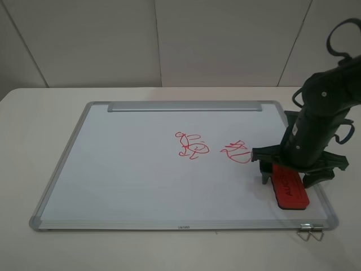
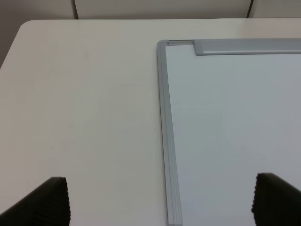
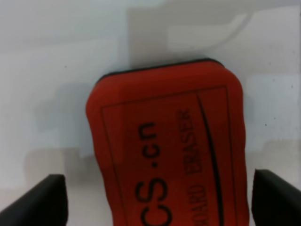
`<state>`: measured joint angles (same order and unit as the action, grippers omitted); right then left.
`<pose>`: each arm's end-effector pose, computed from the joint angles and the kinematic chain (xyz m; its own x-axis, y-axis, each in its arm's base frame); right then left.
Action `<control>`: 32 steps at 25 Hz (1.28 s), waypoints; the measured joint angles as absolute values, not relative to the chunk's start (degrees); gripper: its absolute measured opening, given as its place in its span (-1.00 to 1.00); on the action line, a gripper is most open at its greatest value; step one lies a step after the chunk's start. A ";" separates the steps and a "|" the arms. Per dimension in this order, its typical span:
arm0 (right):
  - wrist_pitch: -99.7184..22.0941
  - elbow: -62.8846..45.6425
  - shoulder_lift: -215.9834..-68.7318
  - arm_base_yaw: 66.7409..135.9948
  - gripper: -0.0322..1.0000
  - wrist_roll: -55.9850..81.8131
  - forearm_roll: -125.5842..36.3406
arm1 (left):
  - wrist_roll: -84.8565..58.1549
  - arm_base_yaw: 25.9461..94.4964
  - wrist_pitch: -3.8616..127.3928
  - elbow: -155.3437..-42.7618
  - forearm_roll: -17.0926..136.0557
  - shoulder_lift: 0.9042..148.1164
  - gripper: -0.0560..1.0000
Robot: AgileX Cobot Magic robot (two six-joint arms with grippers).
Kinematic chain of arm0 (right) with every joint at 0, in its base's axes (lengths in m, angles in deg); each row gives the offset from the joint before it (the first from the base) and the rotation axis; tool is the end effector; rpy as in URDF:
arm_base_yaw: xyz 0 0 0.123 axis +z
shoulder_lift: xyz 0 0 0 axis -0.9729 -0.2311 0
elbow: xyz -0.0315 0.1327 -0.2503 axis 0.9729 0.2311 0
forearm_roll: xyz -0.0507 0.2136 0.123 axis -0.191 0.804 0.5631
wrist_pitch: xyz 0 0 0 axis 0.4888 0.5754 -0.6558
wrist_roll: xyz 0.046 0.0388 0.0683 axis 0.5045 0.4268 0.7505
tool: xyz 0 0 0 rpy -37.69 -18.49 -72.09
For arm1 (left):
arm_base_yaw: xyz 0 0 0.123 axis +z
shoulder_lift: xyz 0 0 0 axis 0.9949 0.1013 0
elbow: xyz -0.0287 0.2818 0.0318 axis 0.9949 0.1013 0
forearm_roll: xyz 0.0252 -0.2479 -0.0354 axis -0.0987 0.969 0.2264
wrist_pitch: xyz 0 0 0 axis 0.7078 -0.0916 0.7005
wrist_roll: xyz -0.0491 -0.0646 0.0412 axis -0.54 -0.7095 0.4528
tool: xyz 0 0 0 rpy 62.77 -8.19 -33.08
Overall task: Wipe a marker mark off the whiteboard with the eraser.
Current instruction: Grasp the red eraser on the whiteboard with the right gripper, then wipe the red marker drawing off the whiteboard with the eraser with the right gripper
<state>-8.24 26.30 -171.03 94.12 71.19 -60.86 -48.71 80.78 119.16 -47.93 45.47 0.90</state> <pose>0.2571 0.0722 0.1181 -0.9800 0.1971 -0.0291 0.1989 0.9759 -0.0898 -0.0061 0.0011 0.2756 -0.4593 0.0090 -0.8882 0.0440 0.9990 -0.0126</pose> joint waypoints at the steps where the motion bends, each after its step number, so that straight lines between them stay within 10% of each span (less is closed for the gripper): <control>1: -8.24 26.30 -171.15 94.12 0.39 71.19 -60.86 | -48.71 80.78 119.16 -47.93 45.47 0.90 0.57; 7: -7.44 26.30 -171.20 94.12 0.01 71.19 -61.54 | -48.71 80.78 119.16 -47.93 45.47 0.90 0.57; 22: -6.18 24.74 -170.37 94.77 0.02 70.48 -62.39 | -48.71 80.78 119.16 -47.93 45.47 0.90 0.57; 32: 7.21 4.16 -170.63 98.71 0.02 59.20 -58.93 | -48.71 80.78 119.16 -47.93 45.47 0.90 0.57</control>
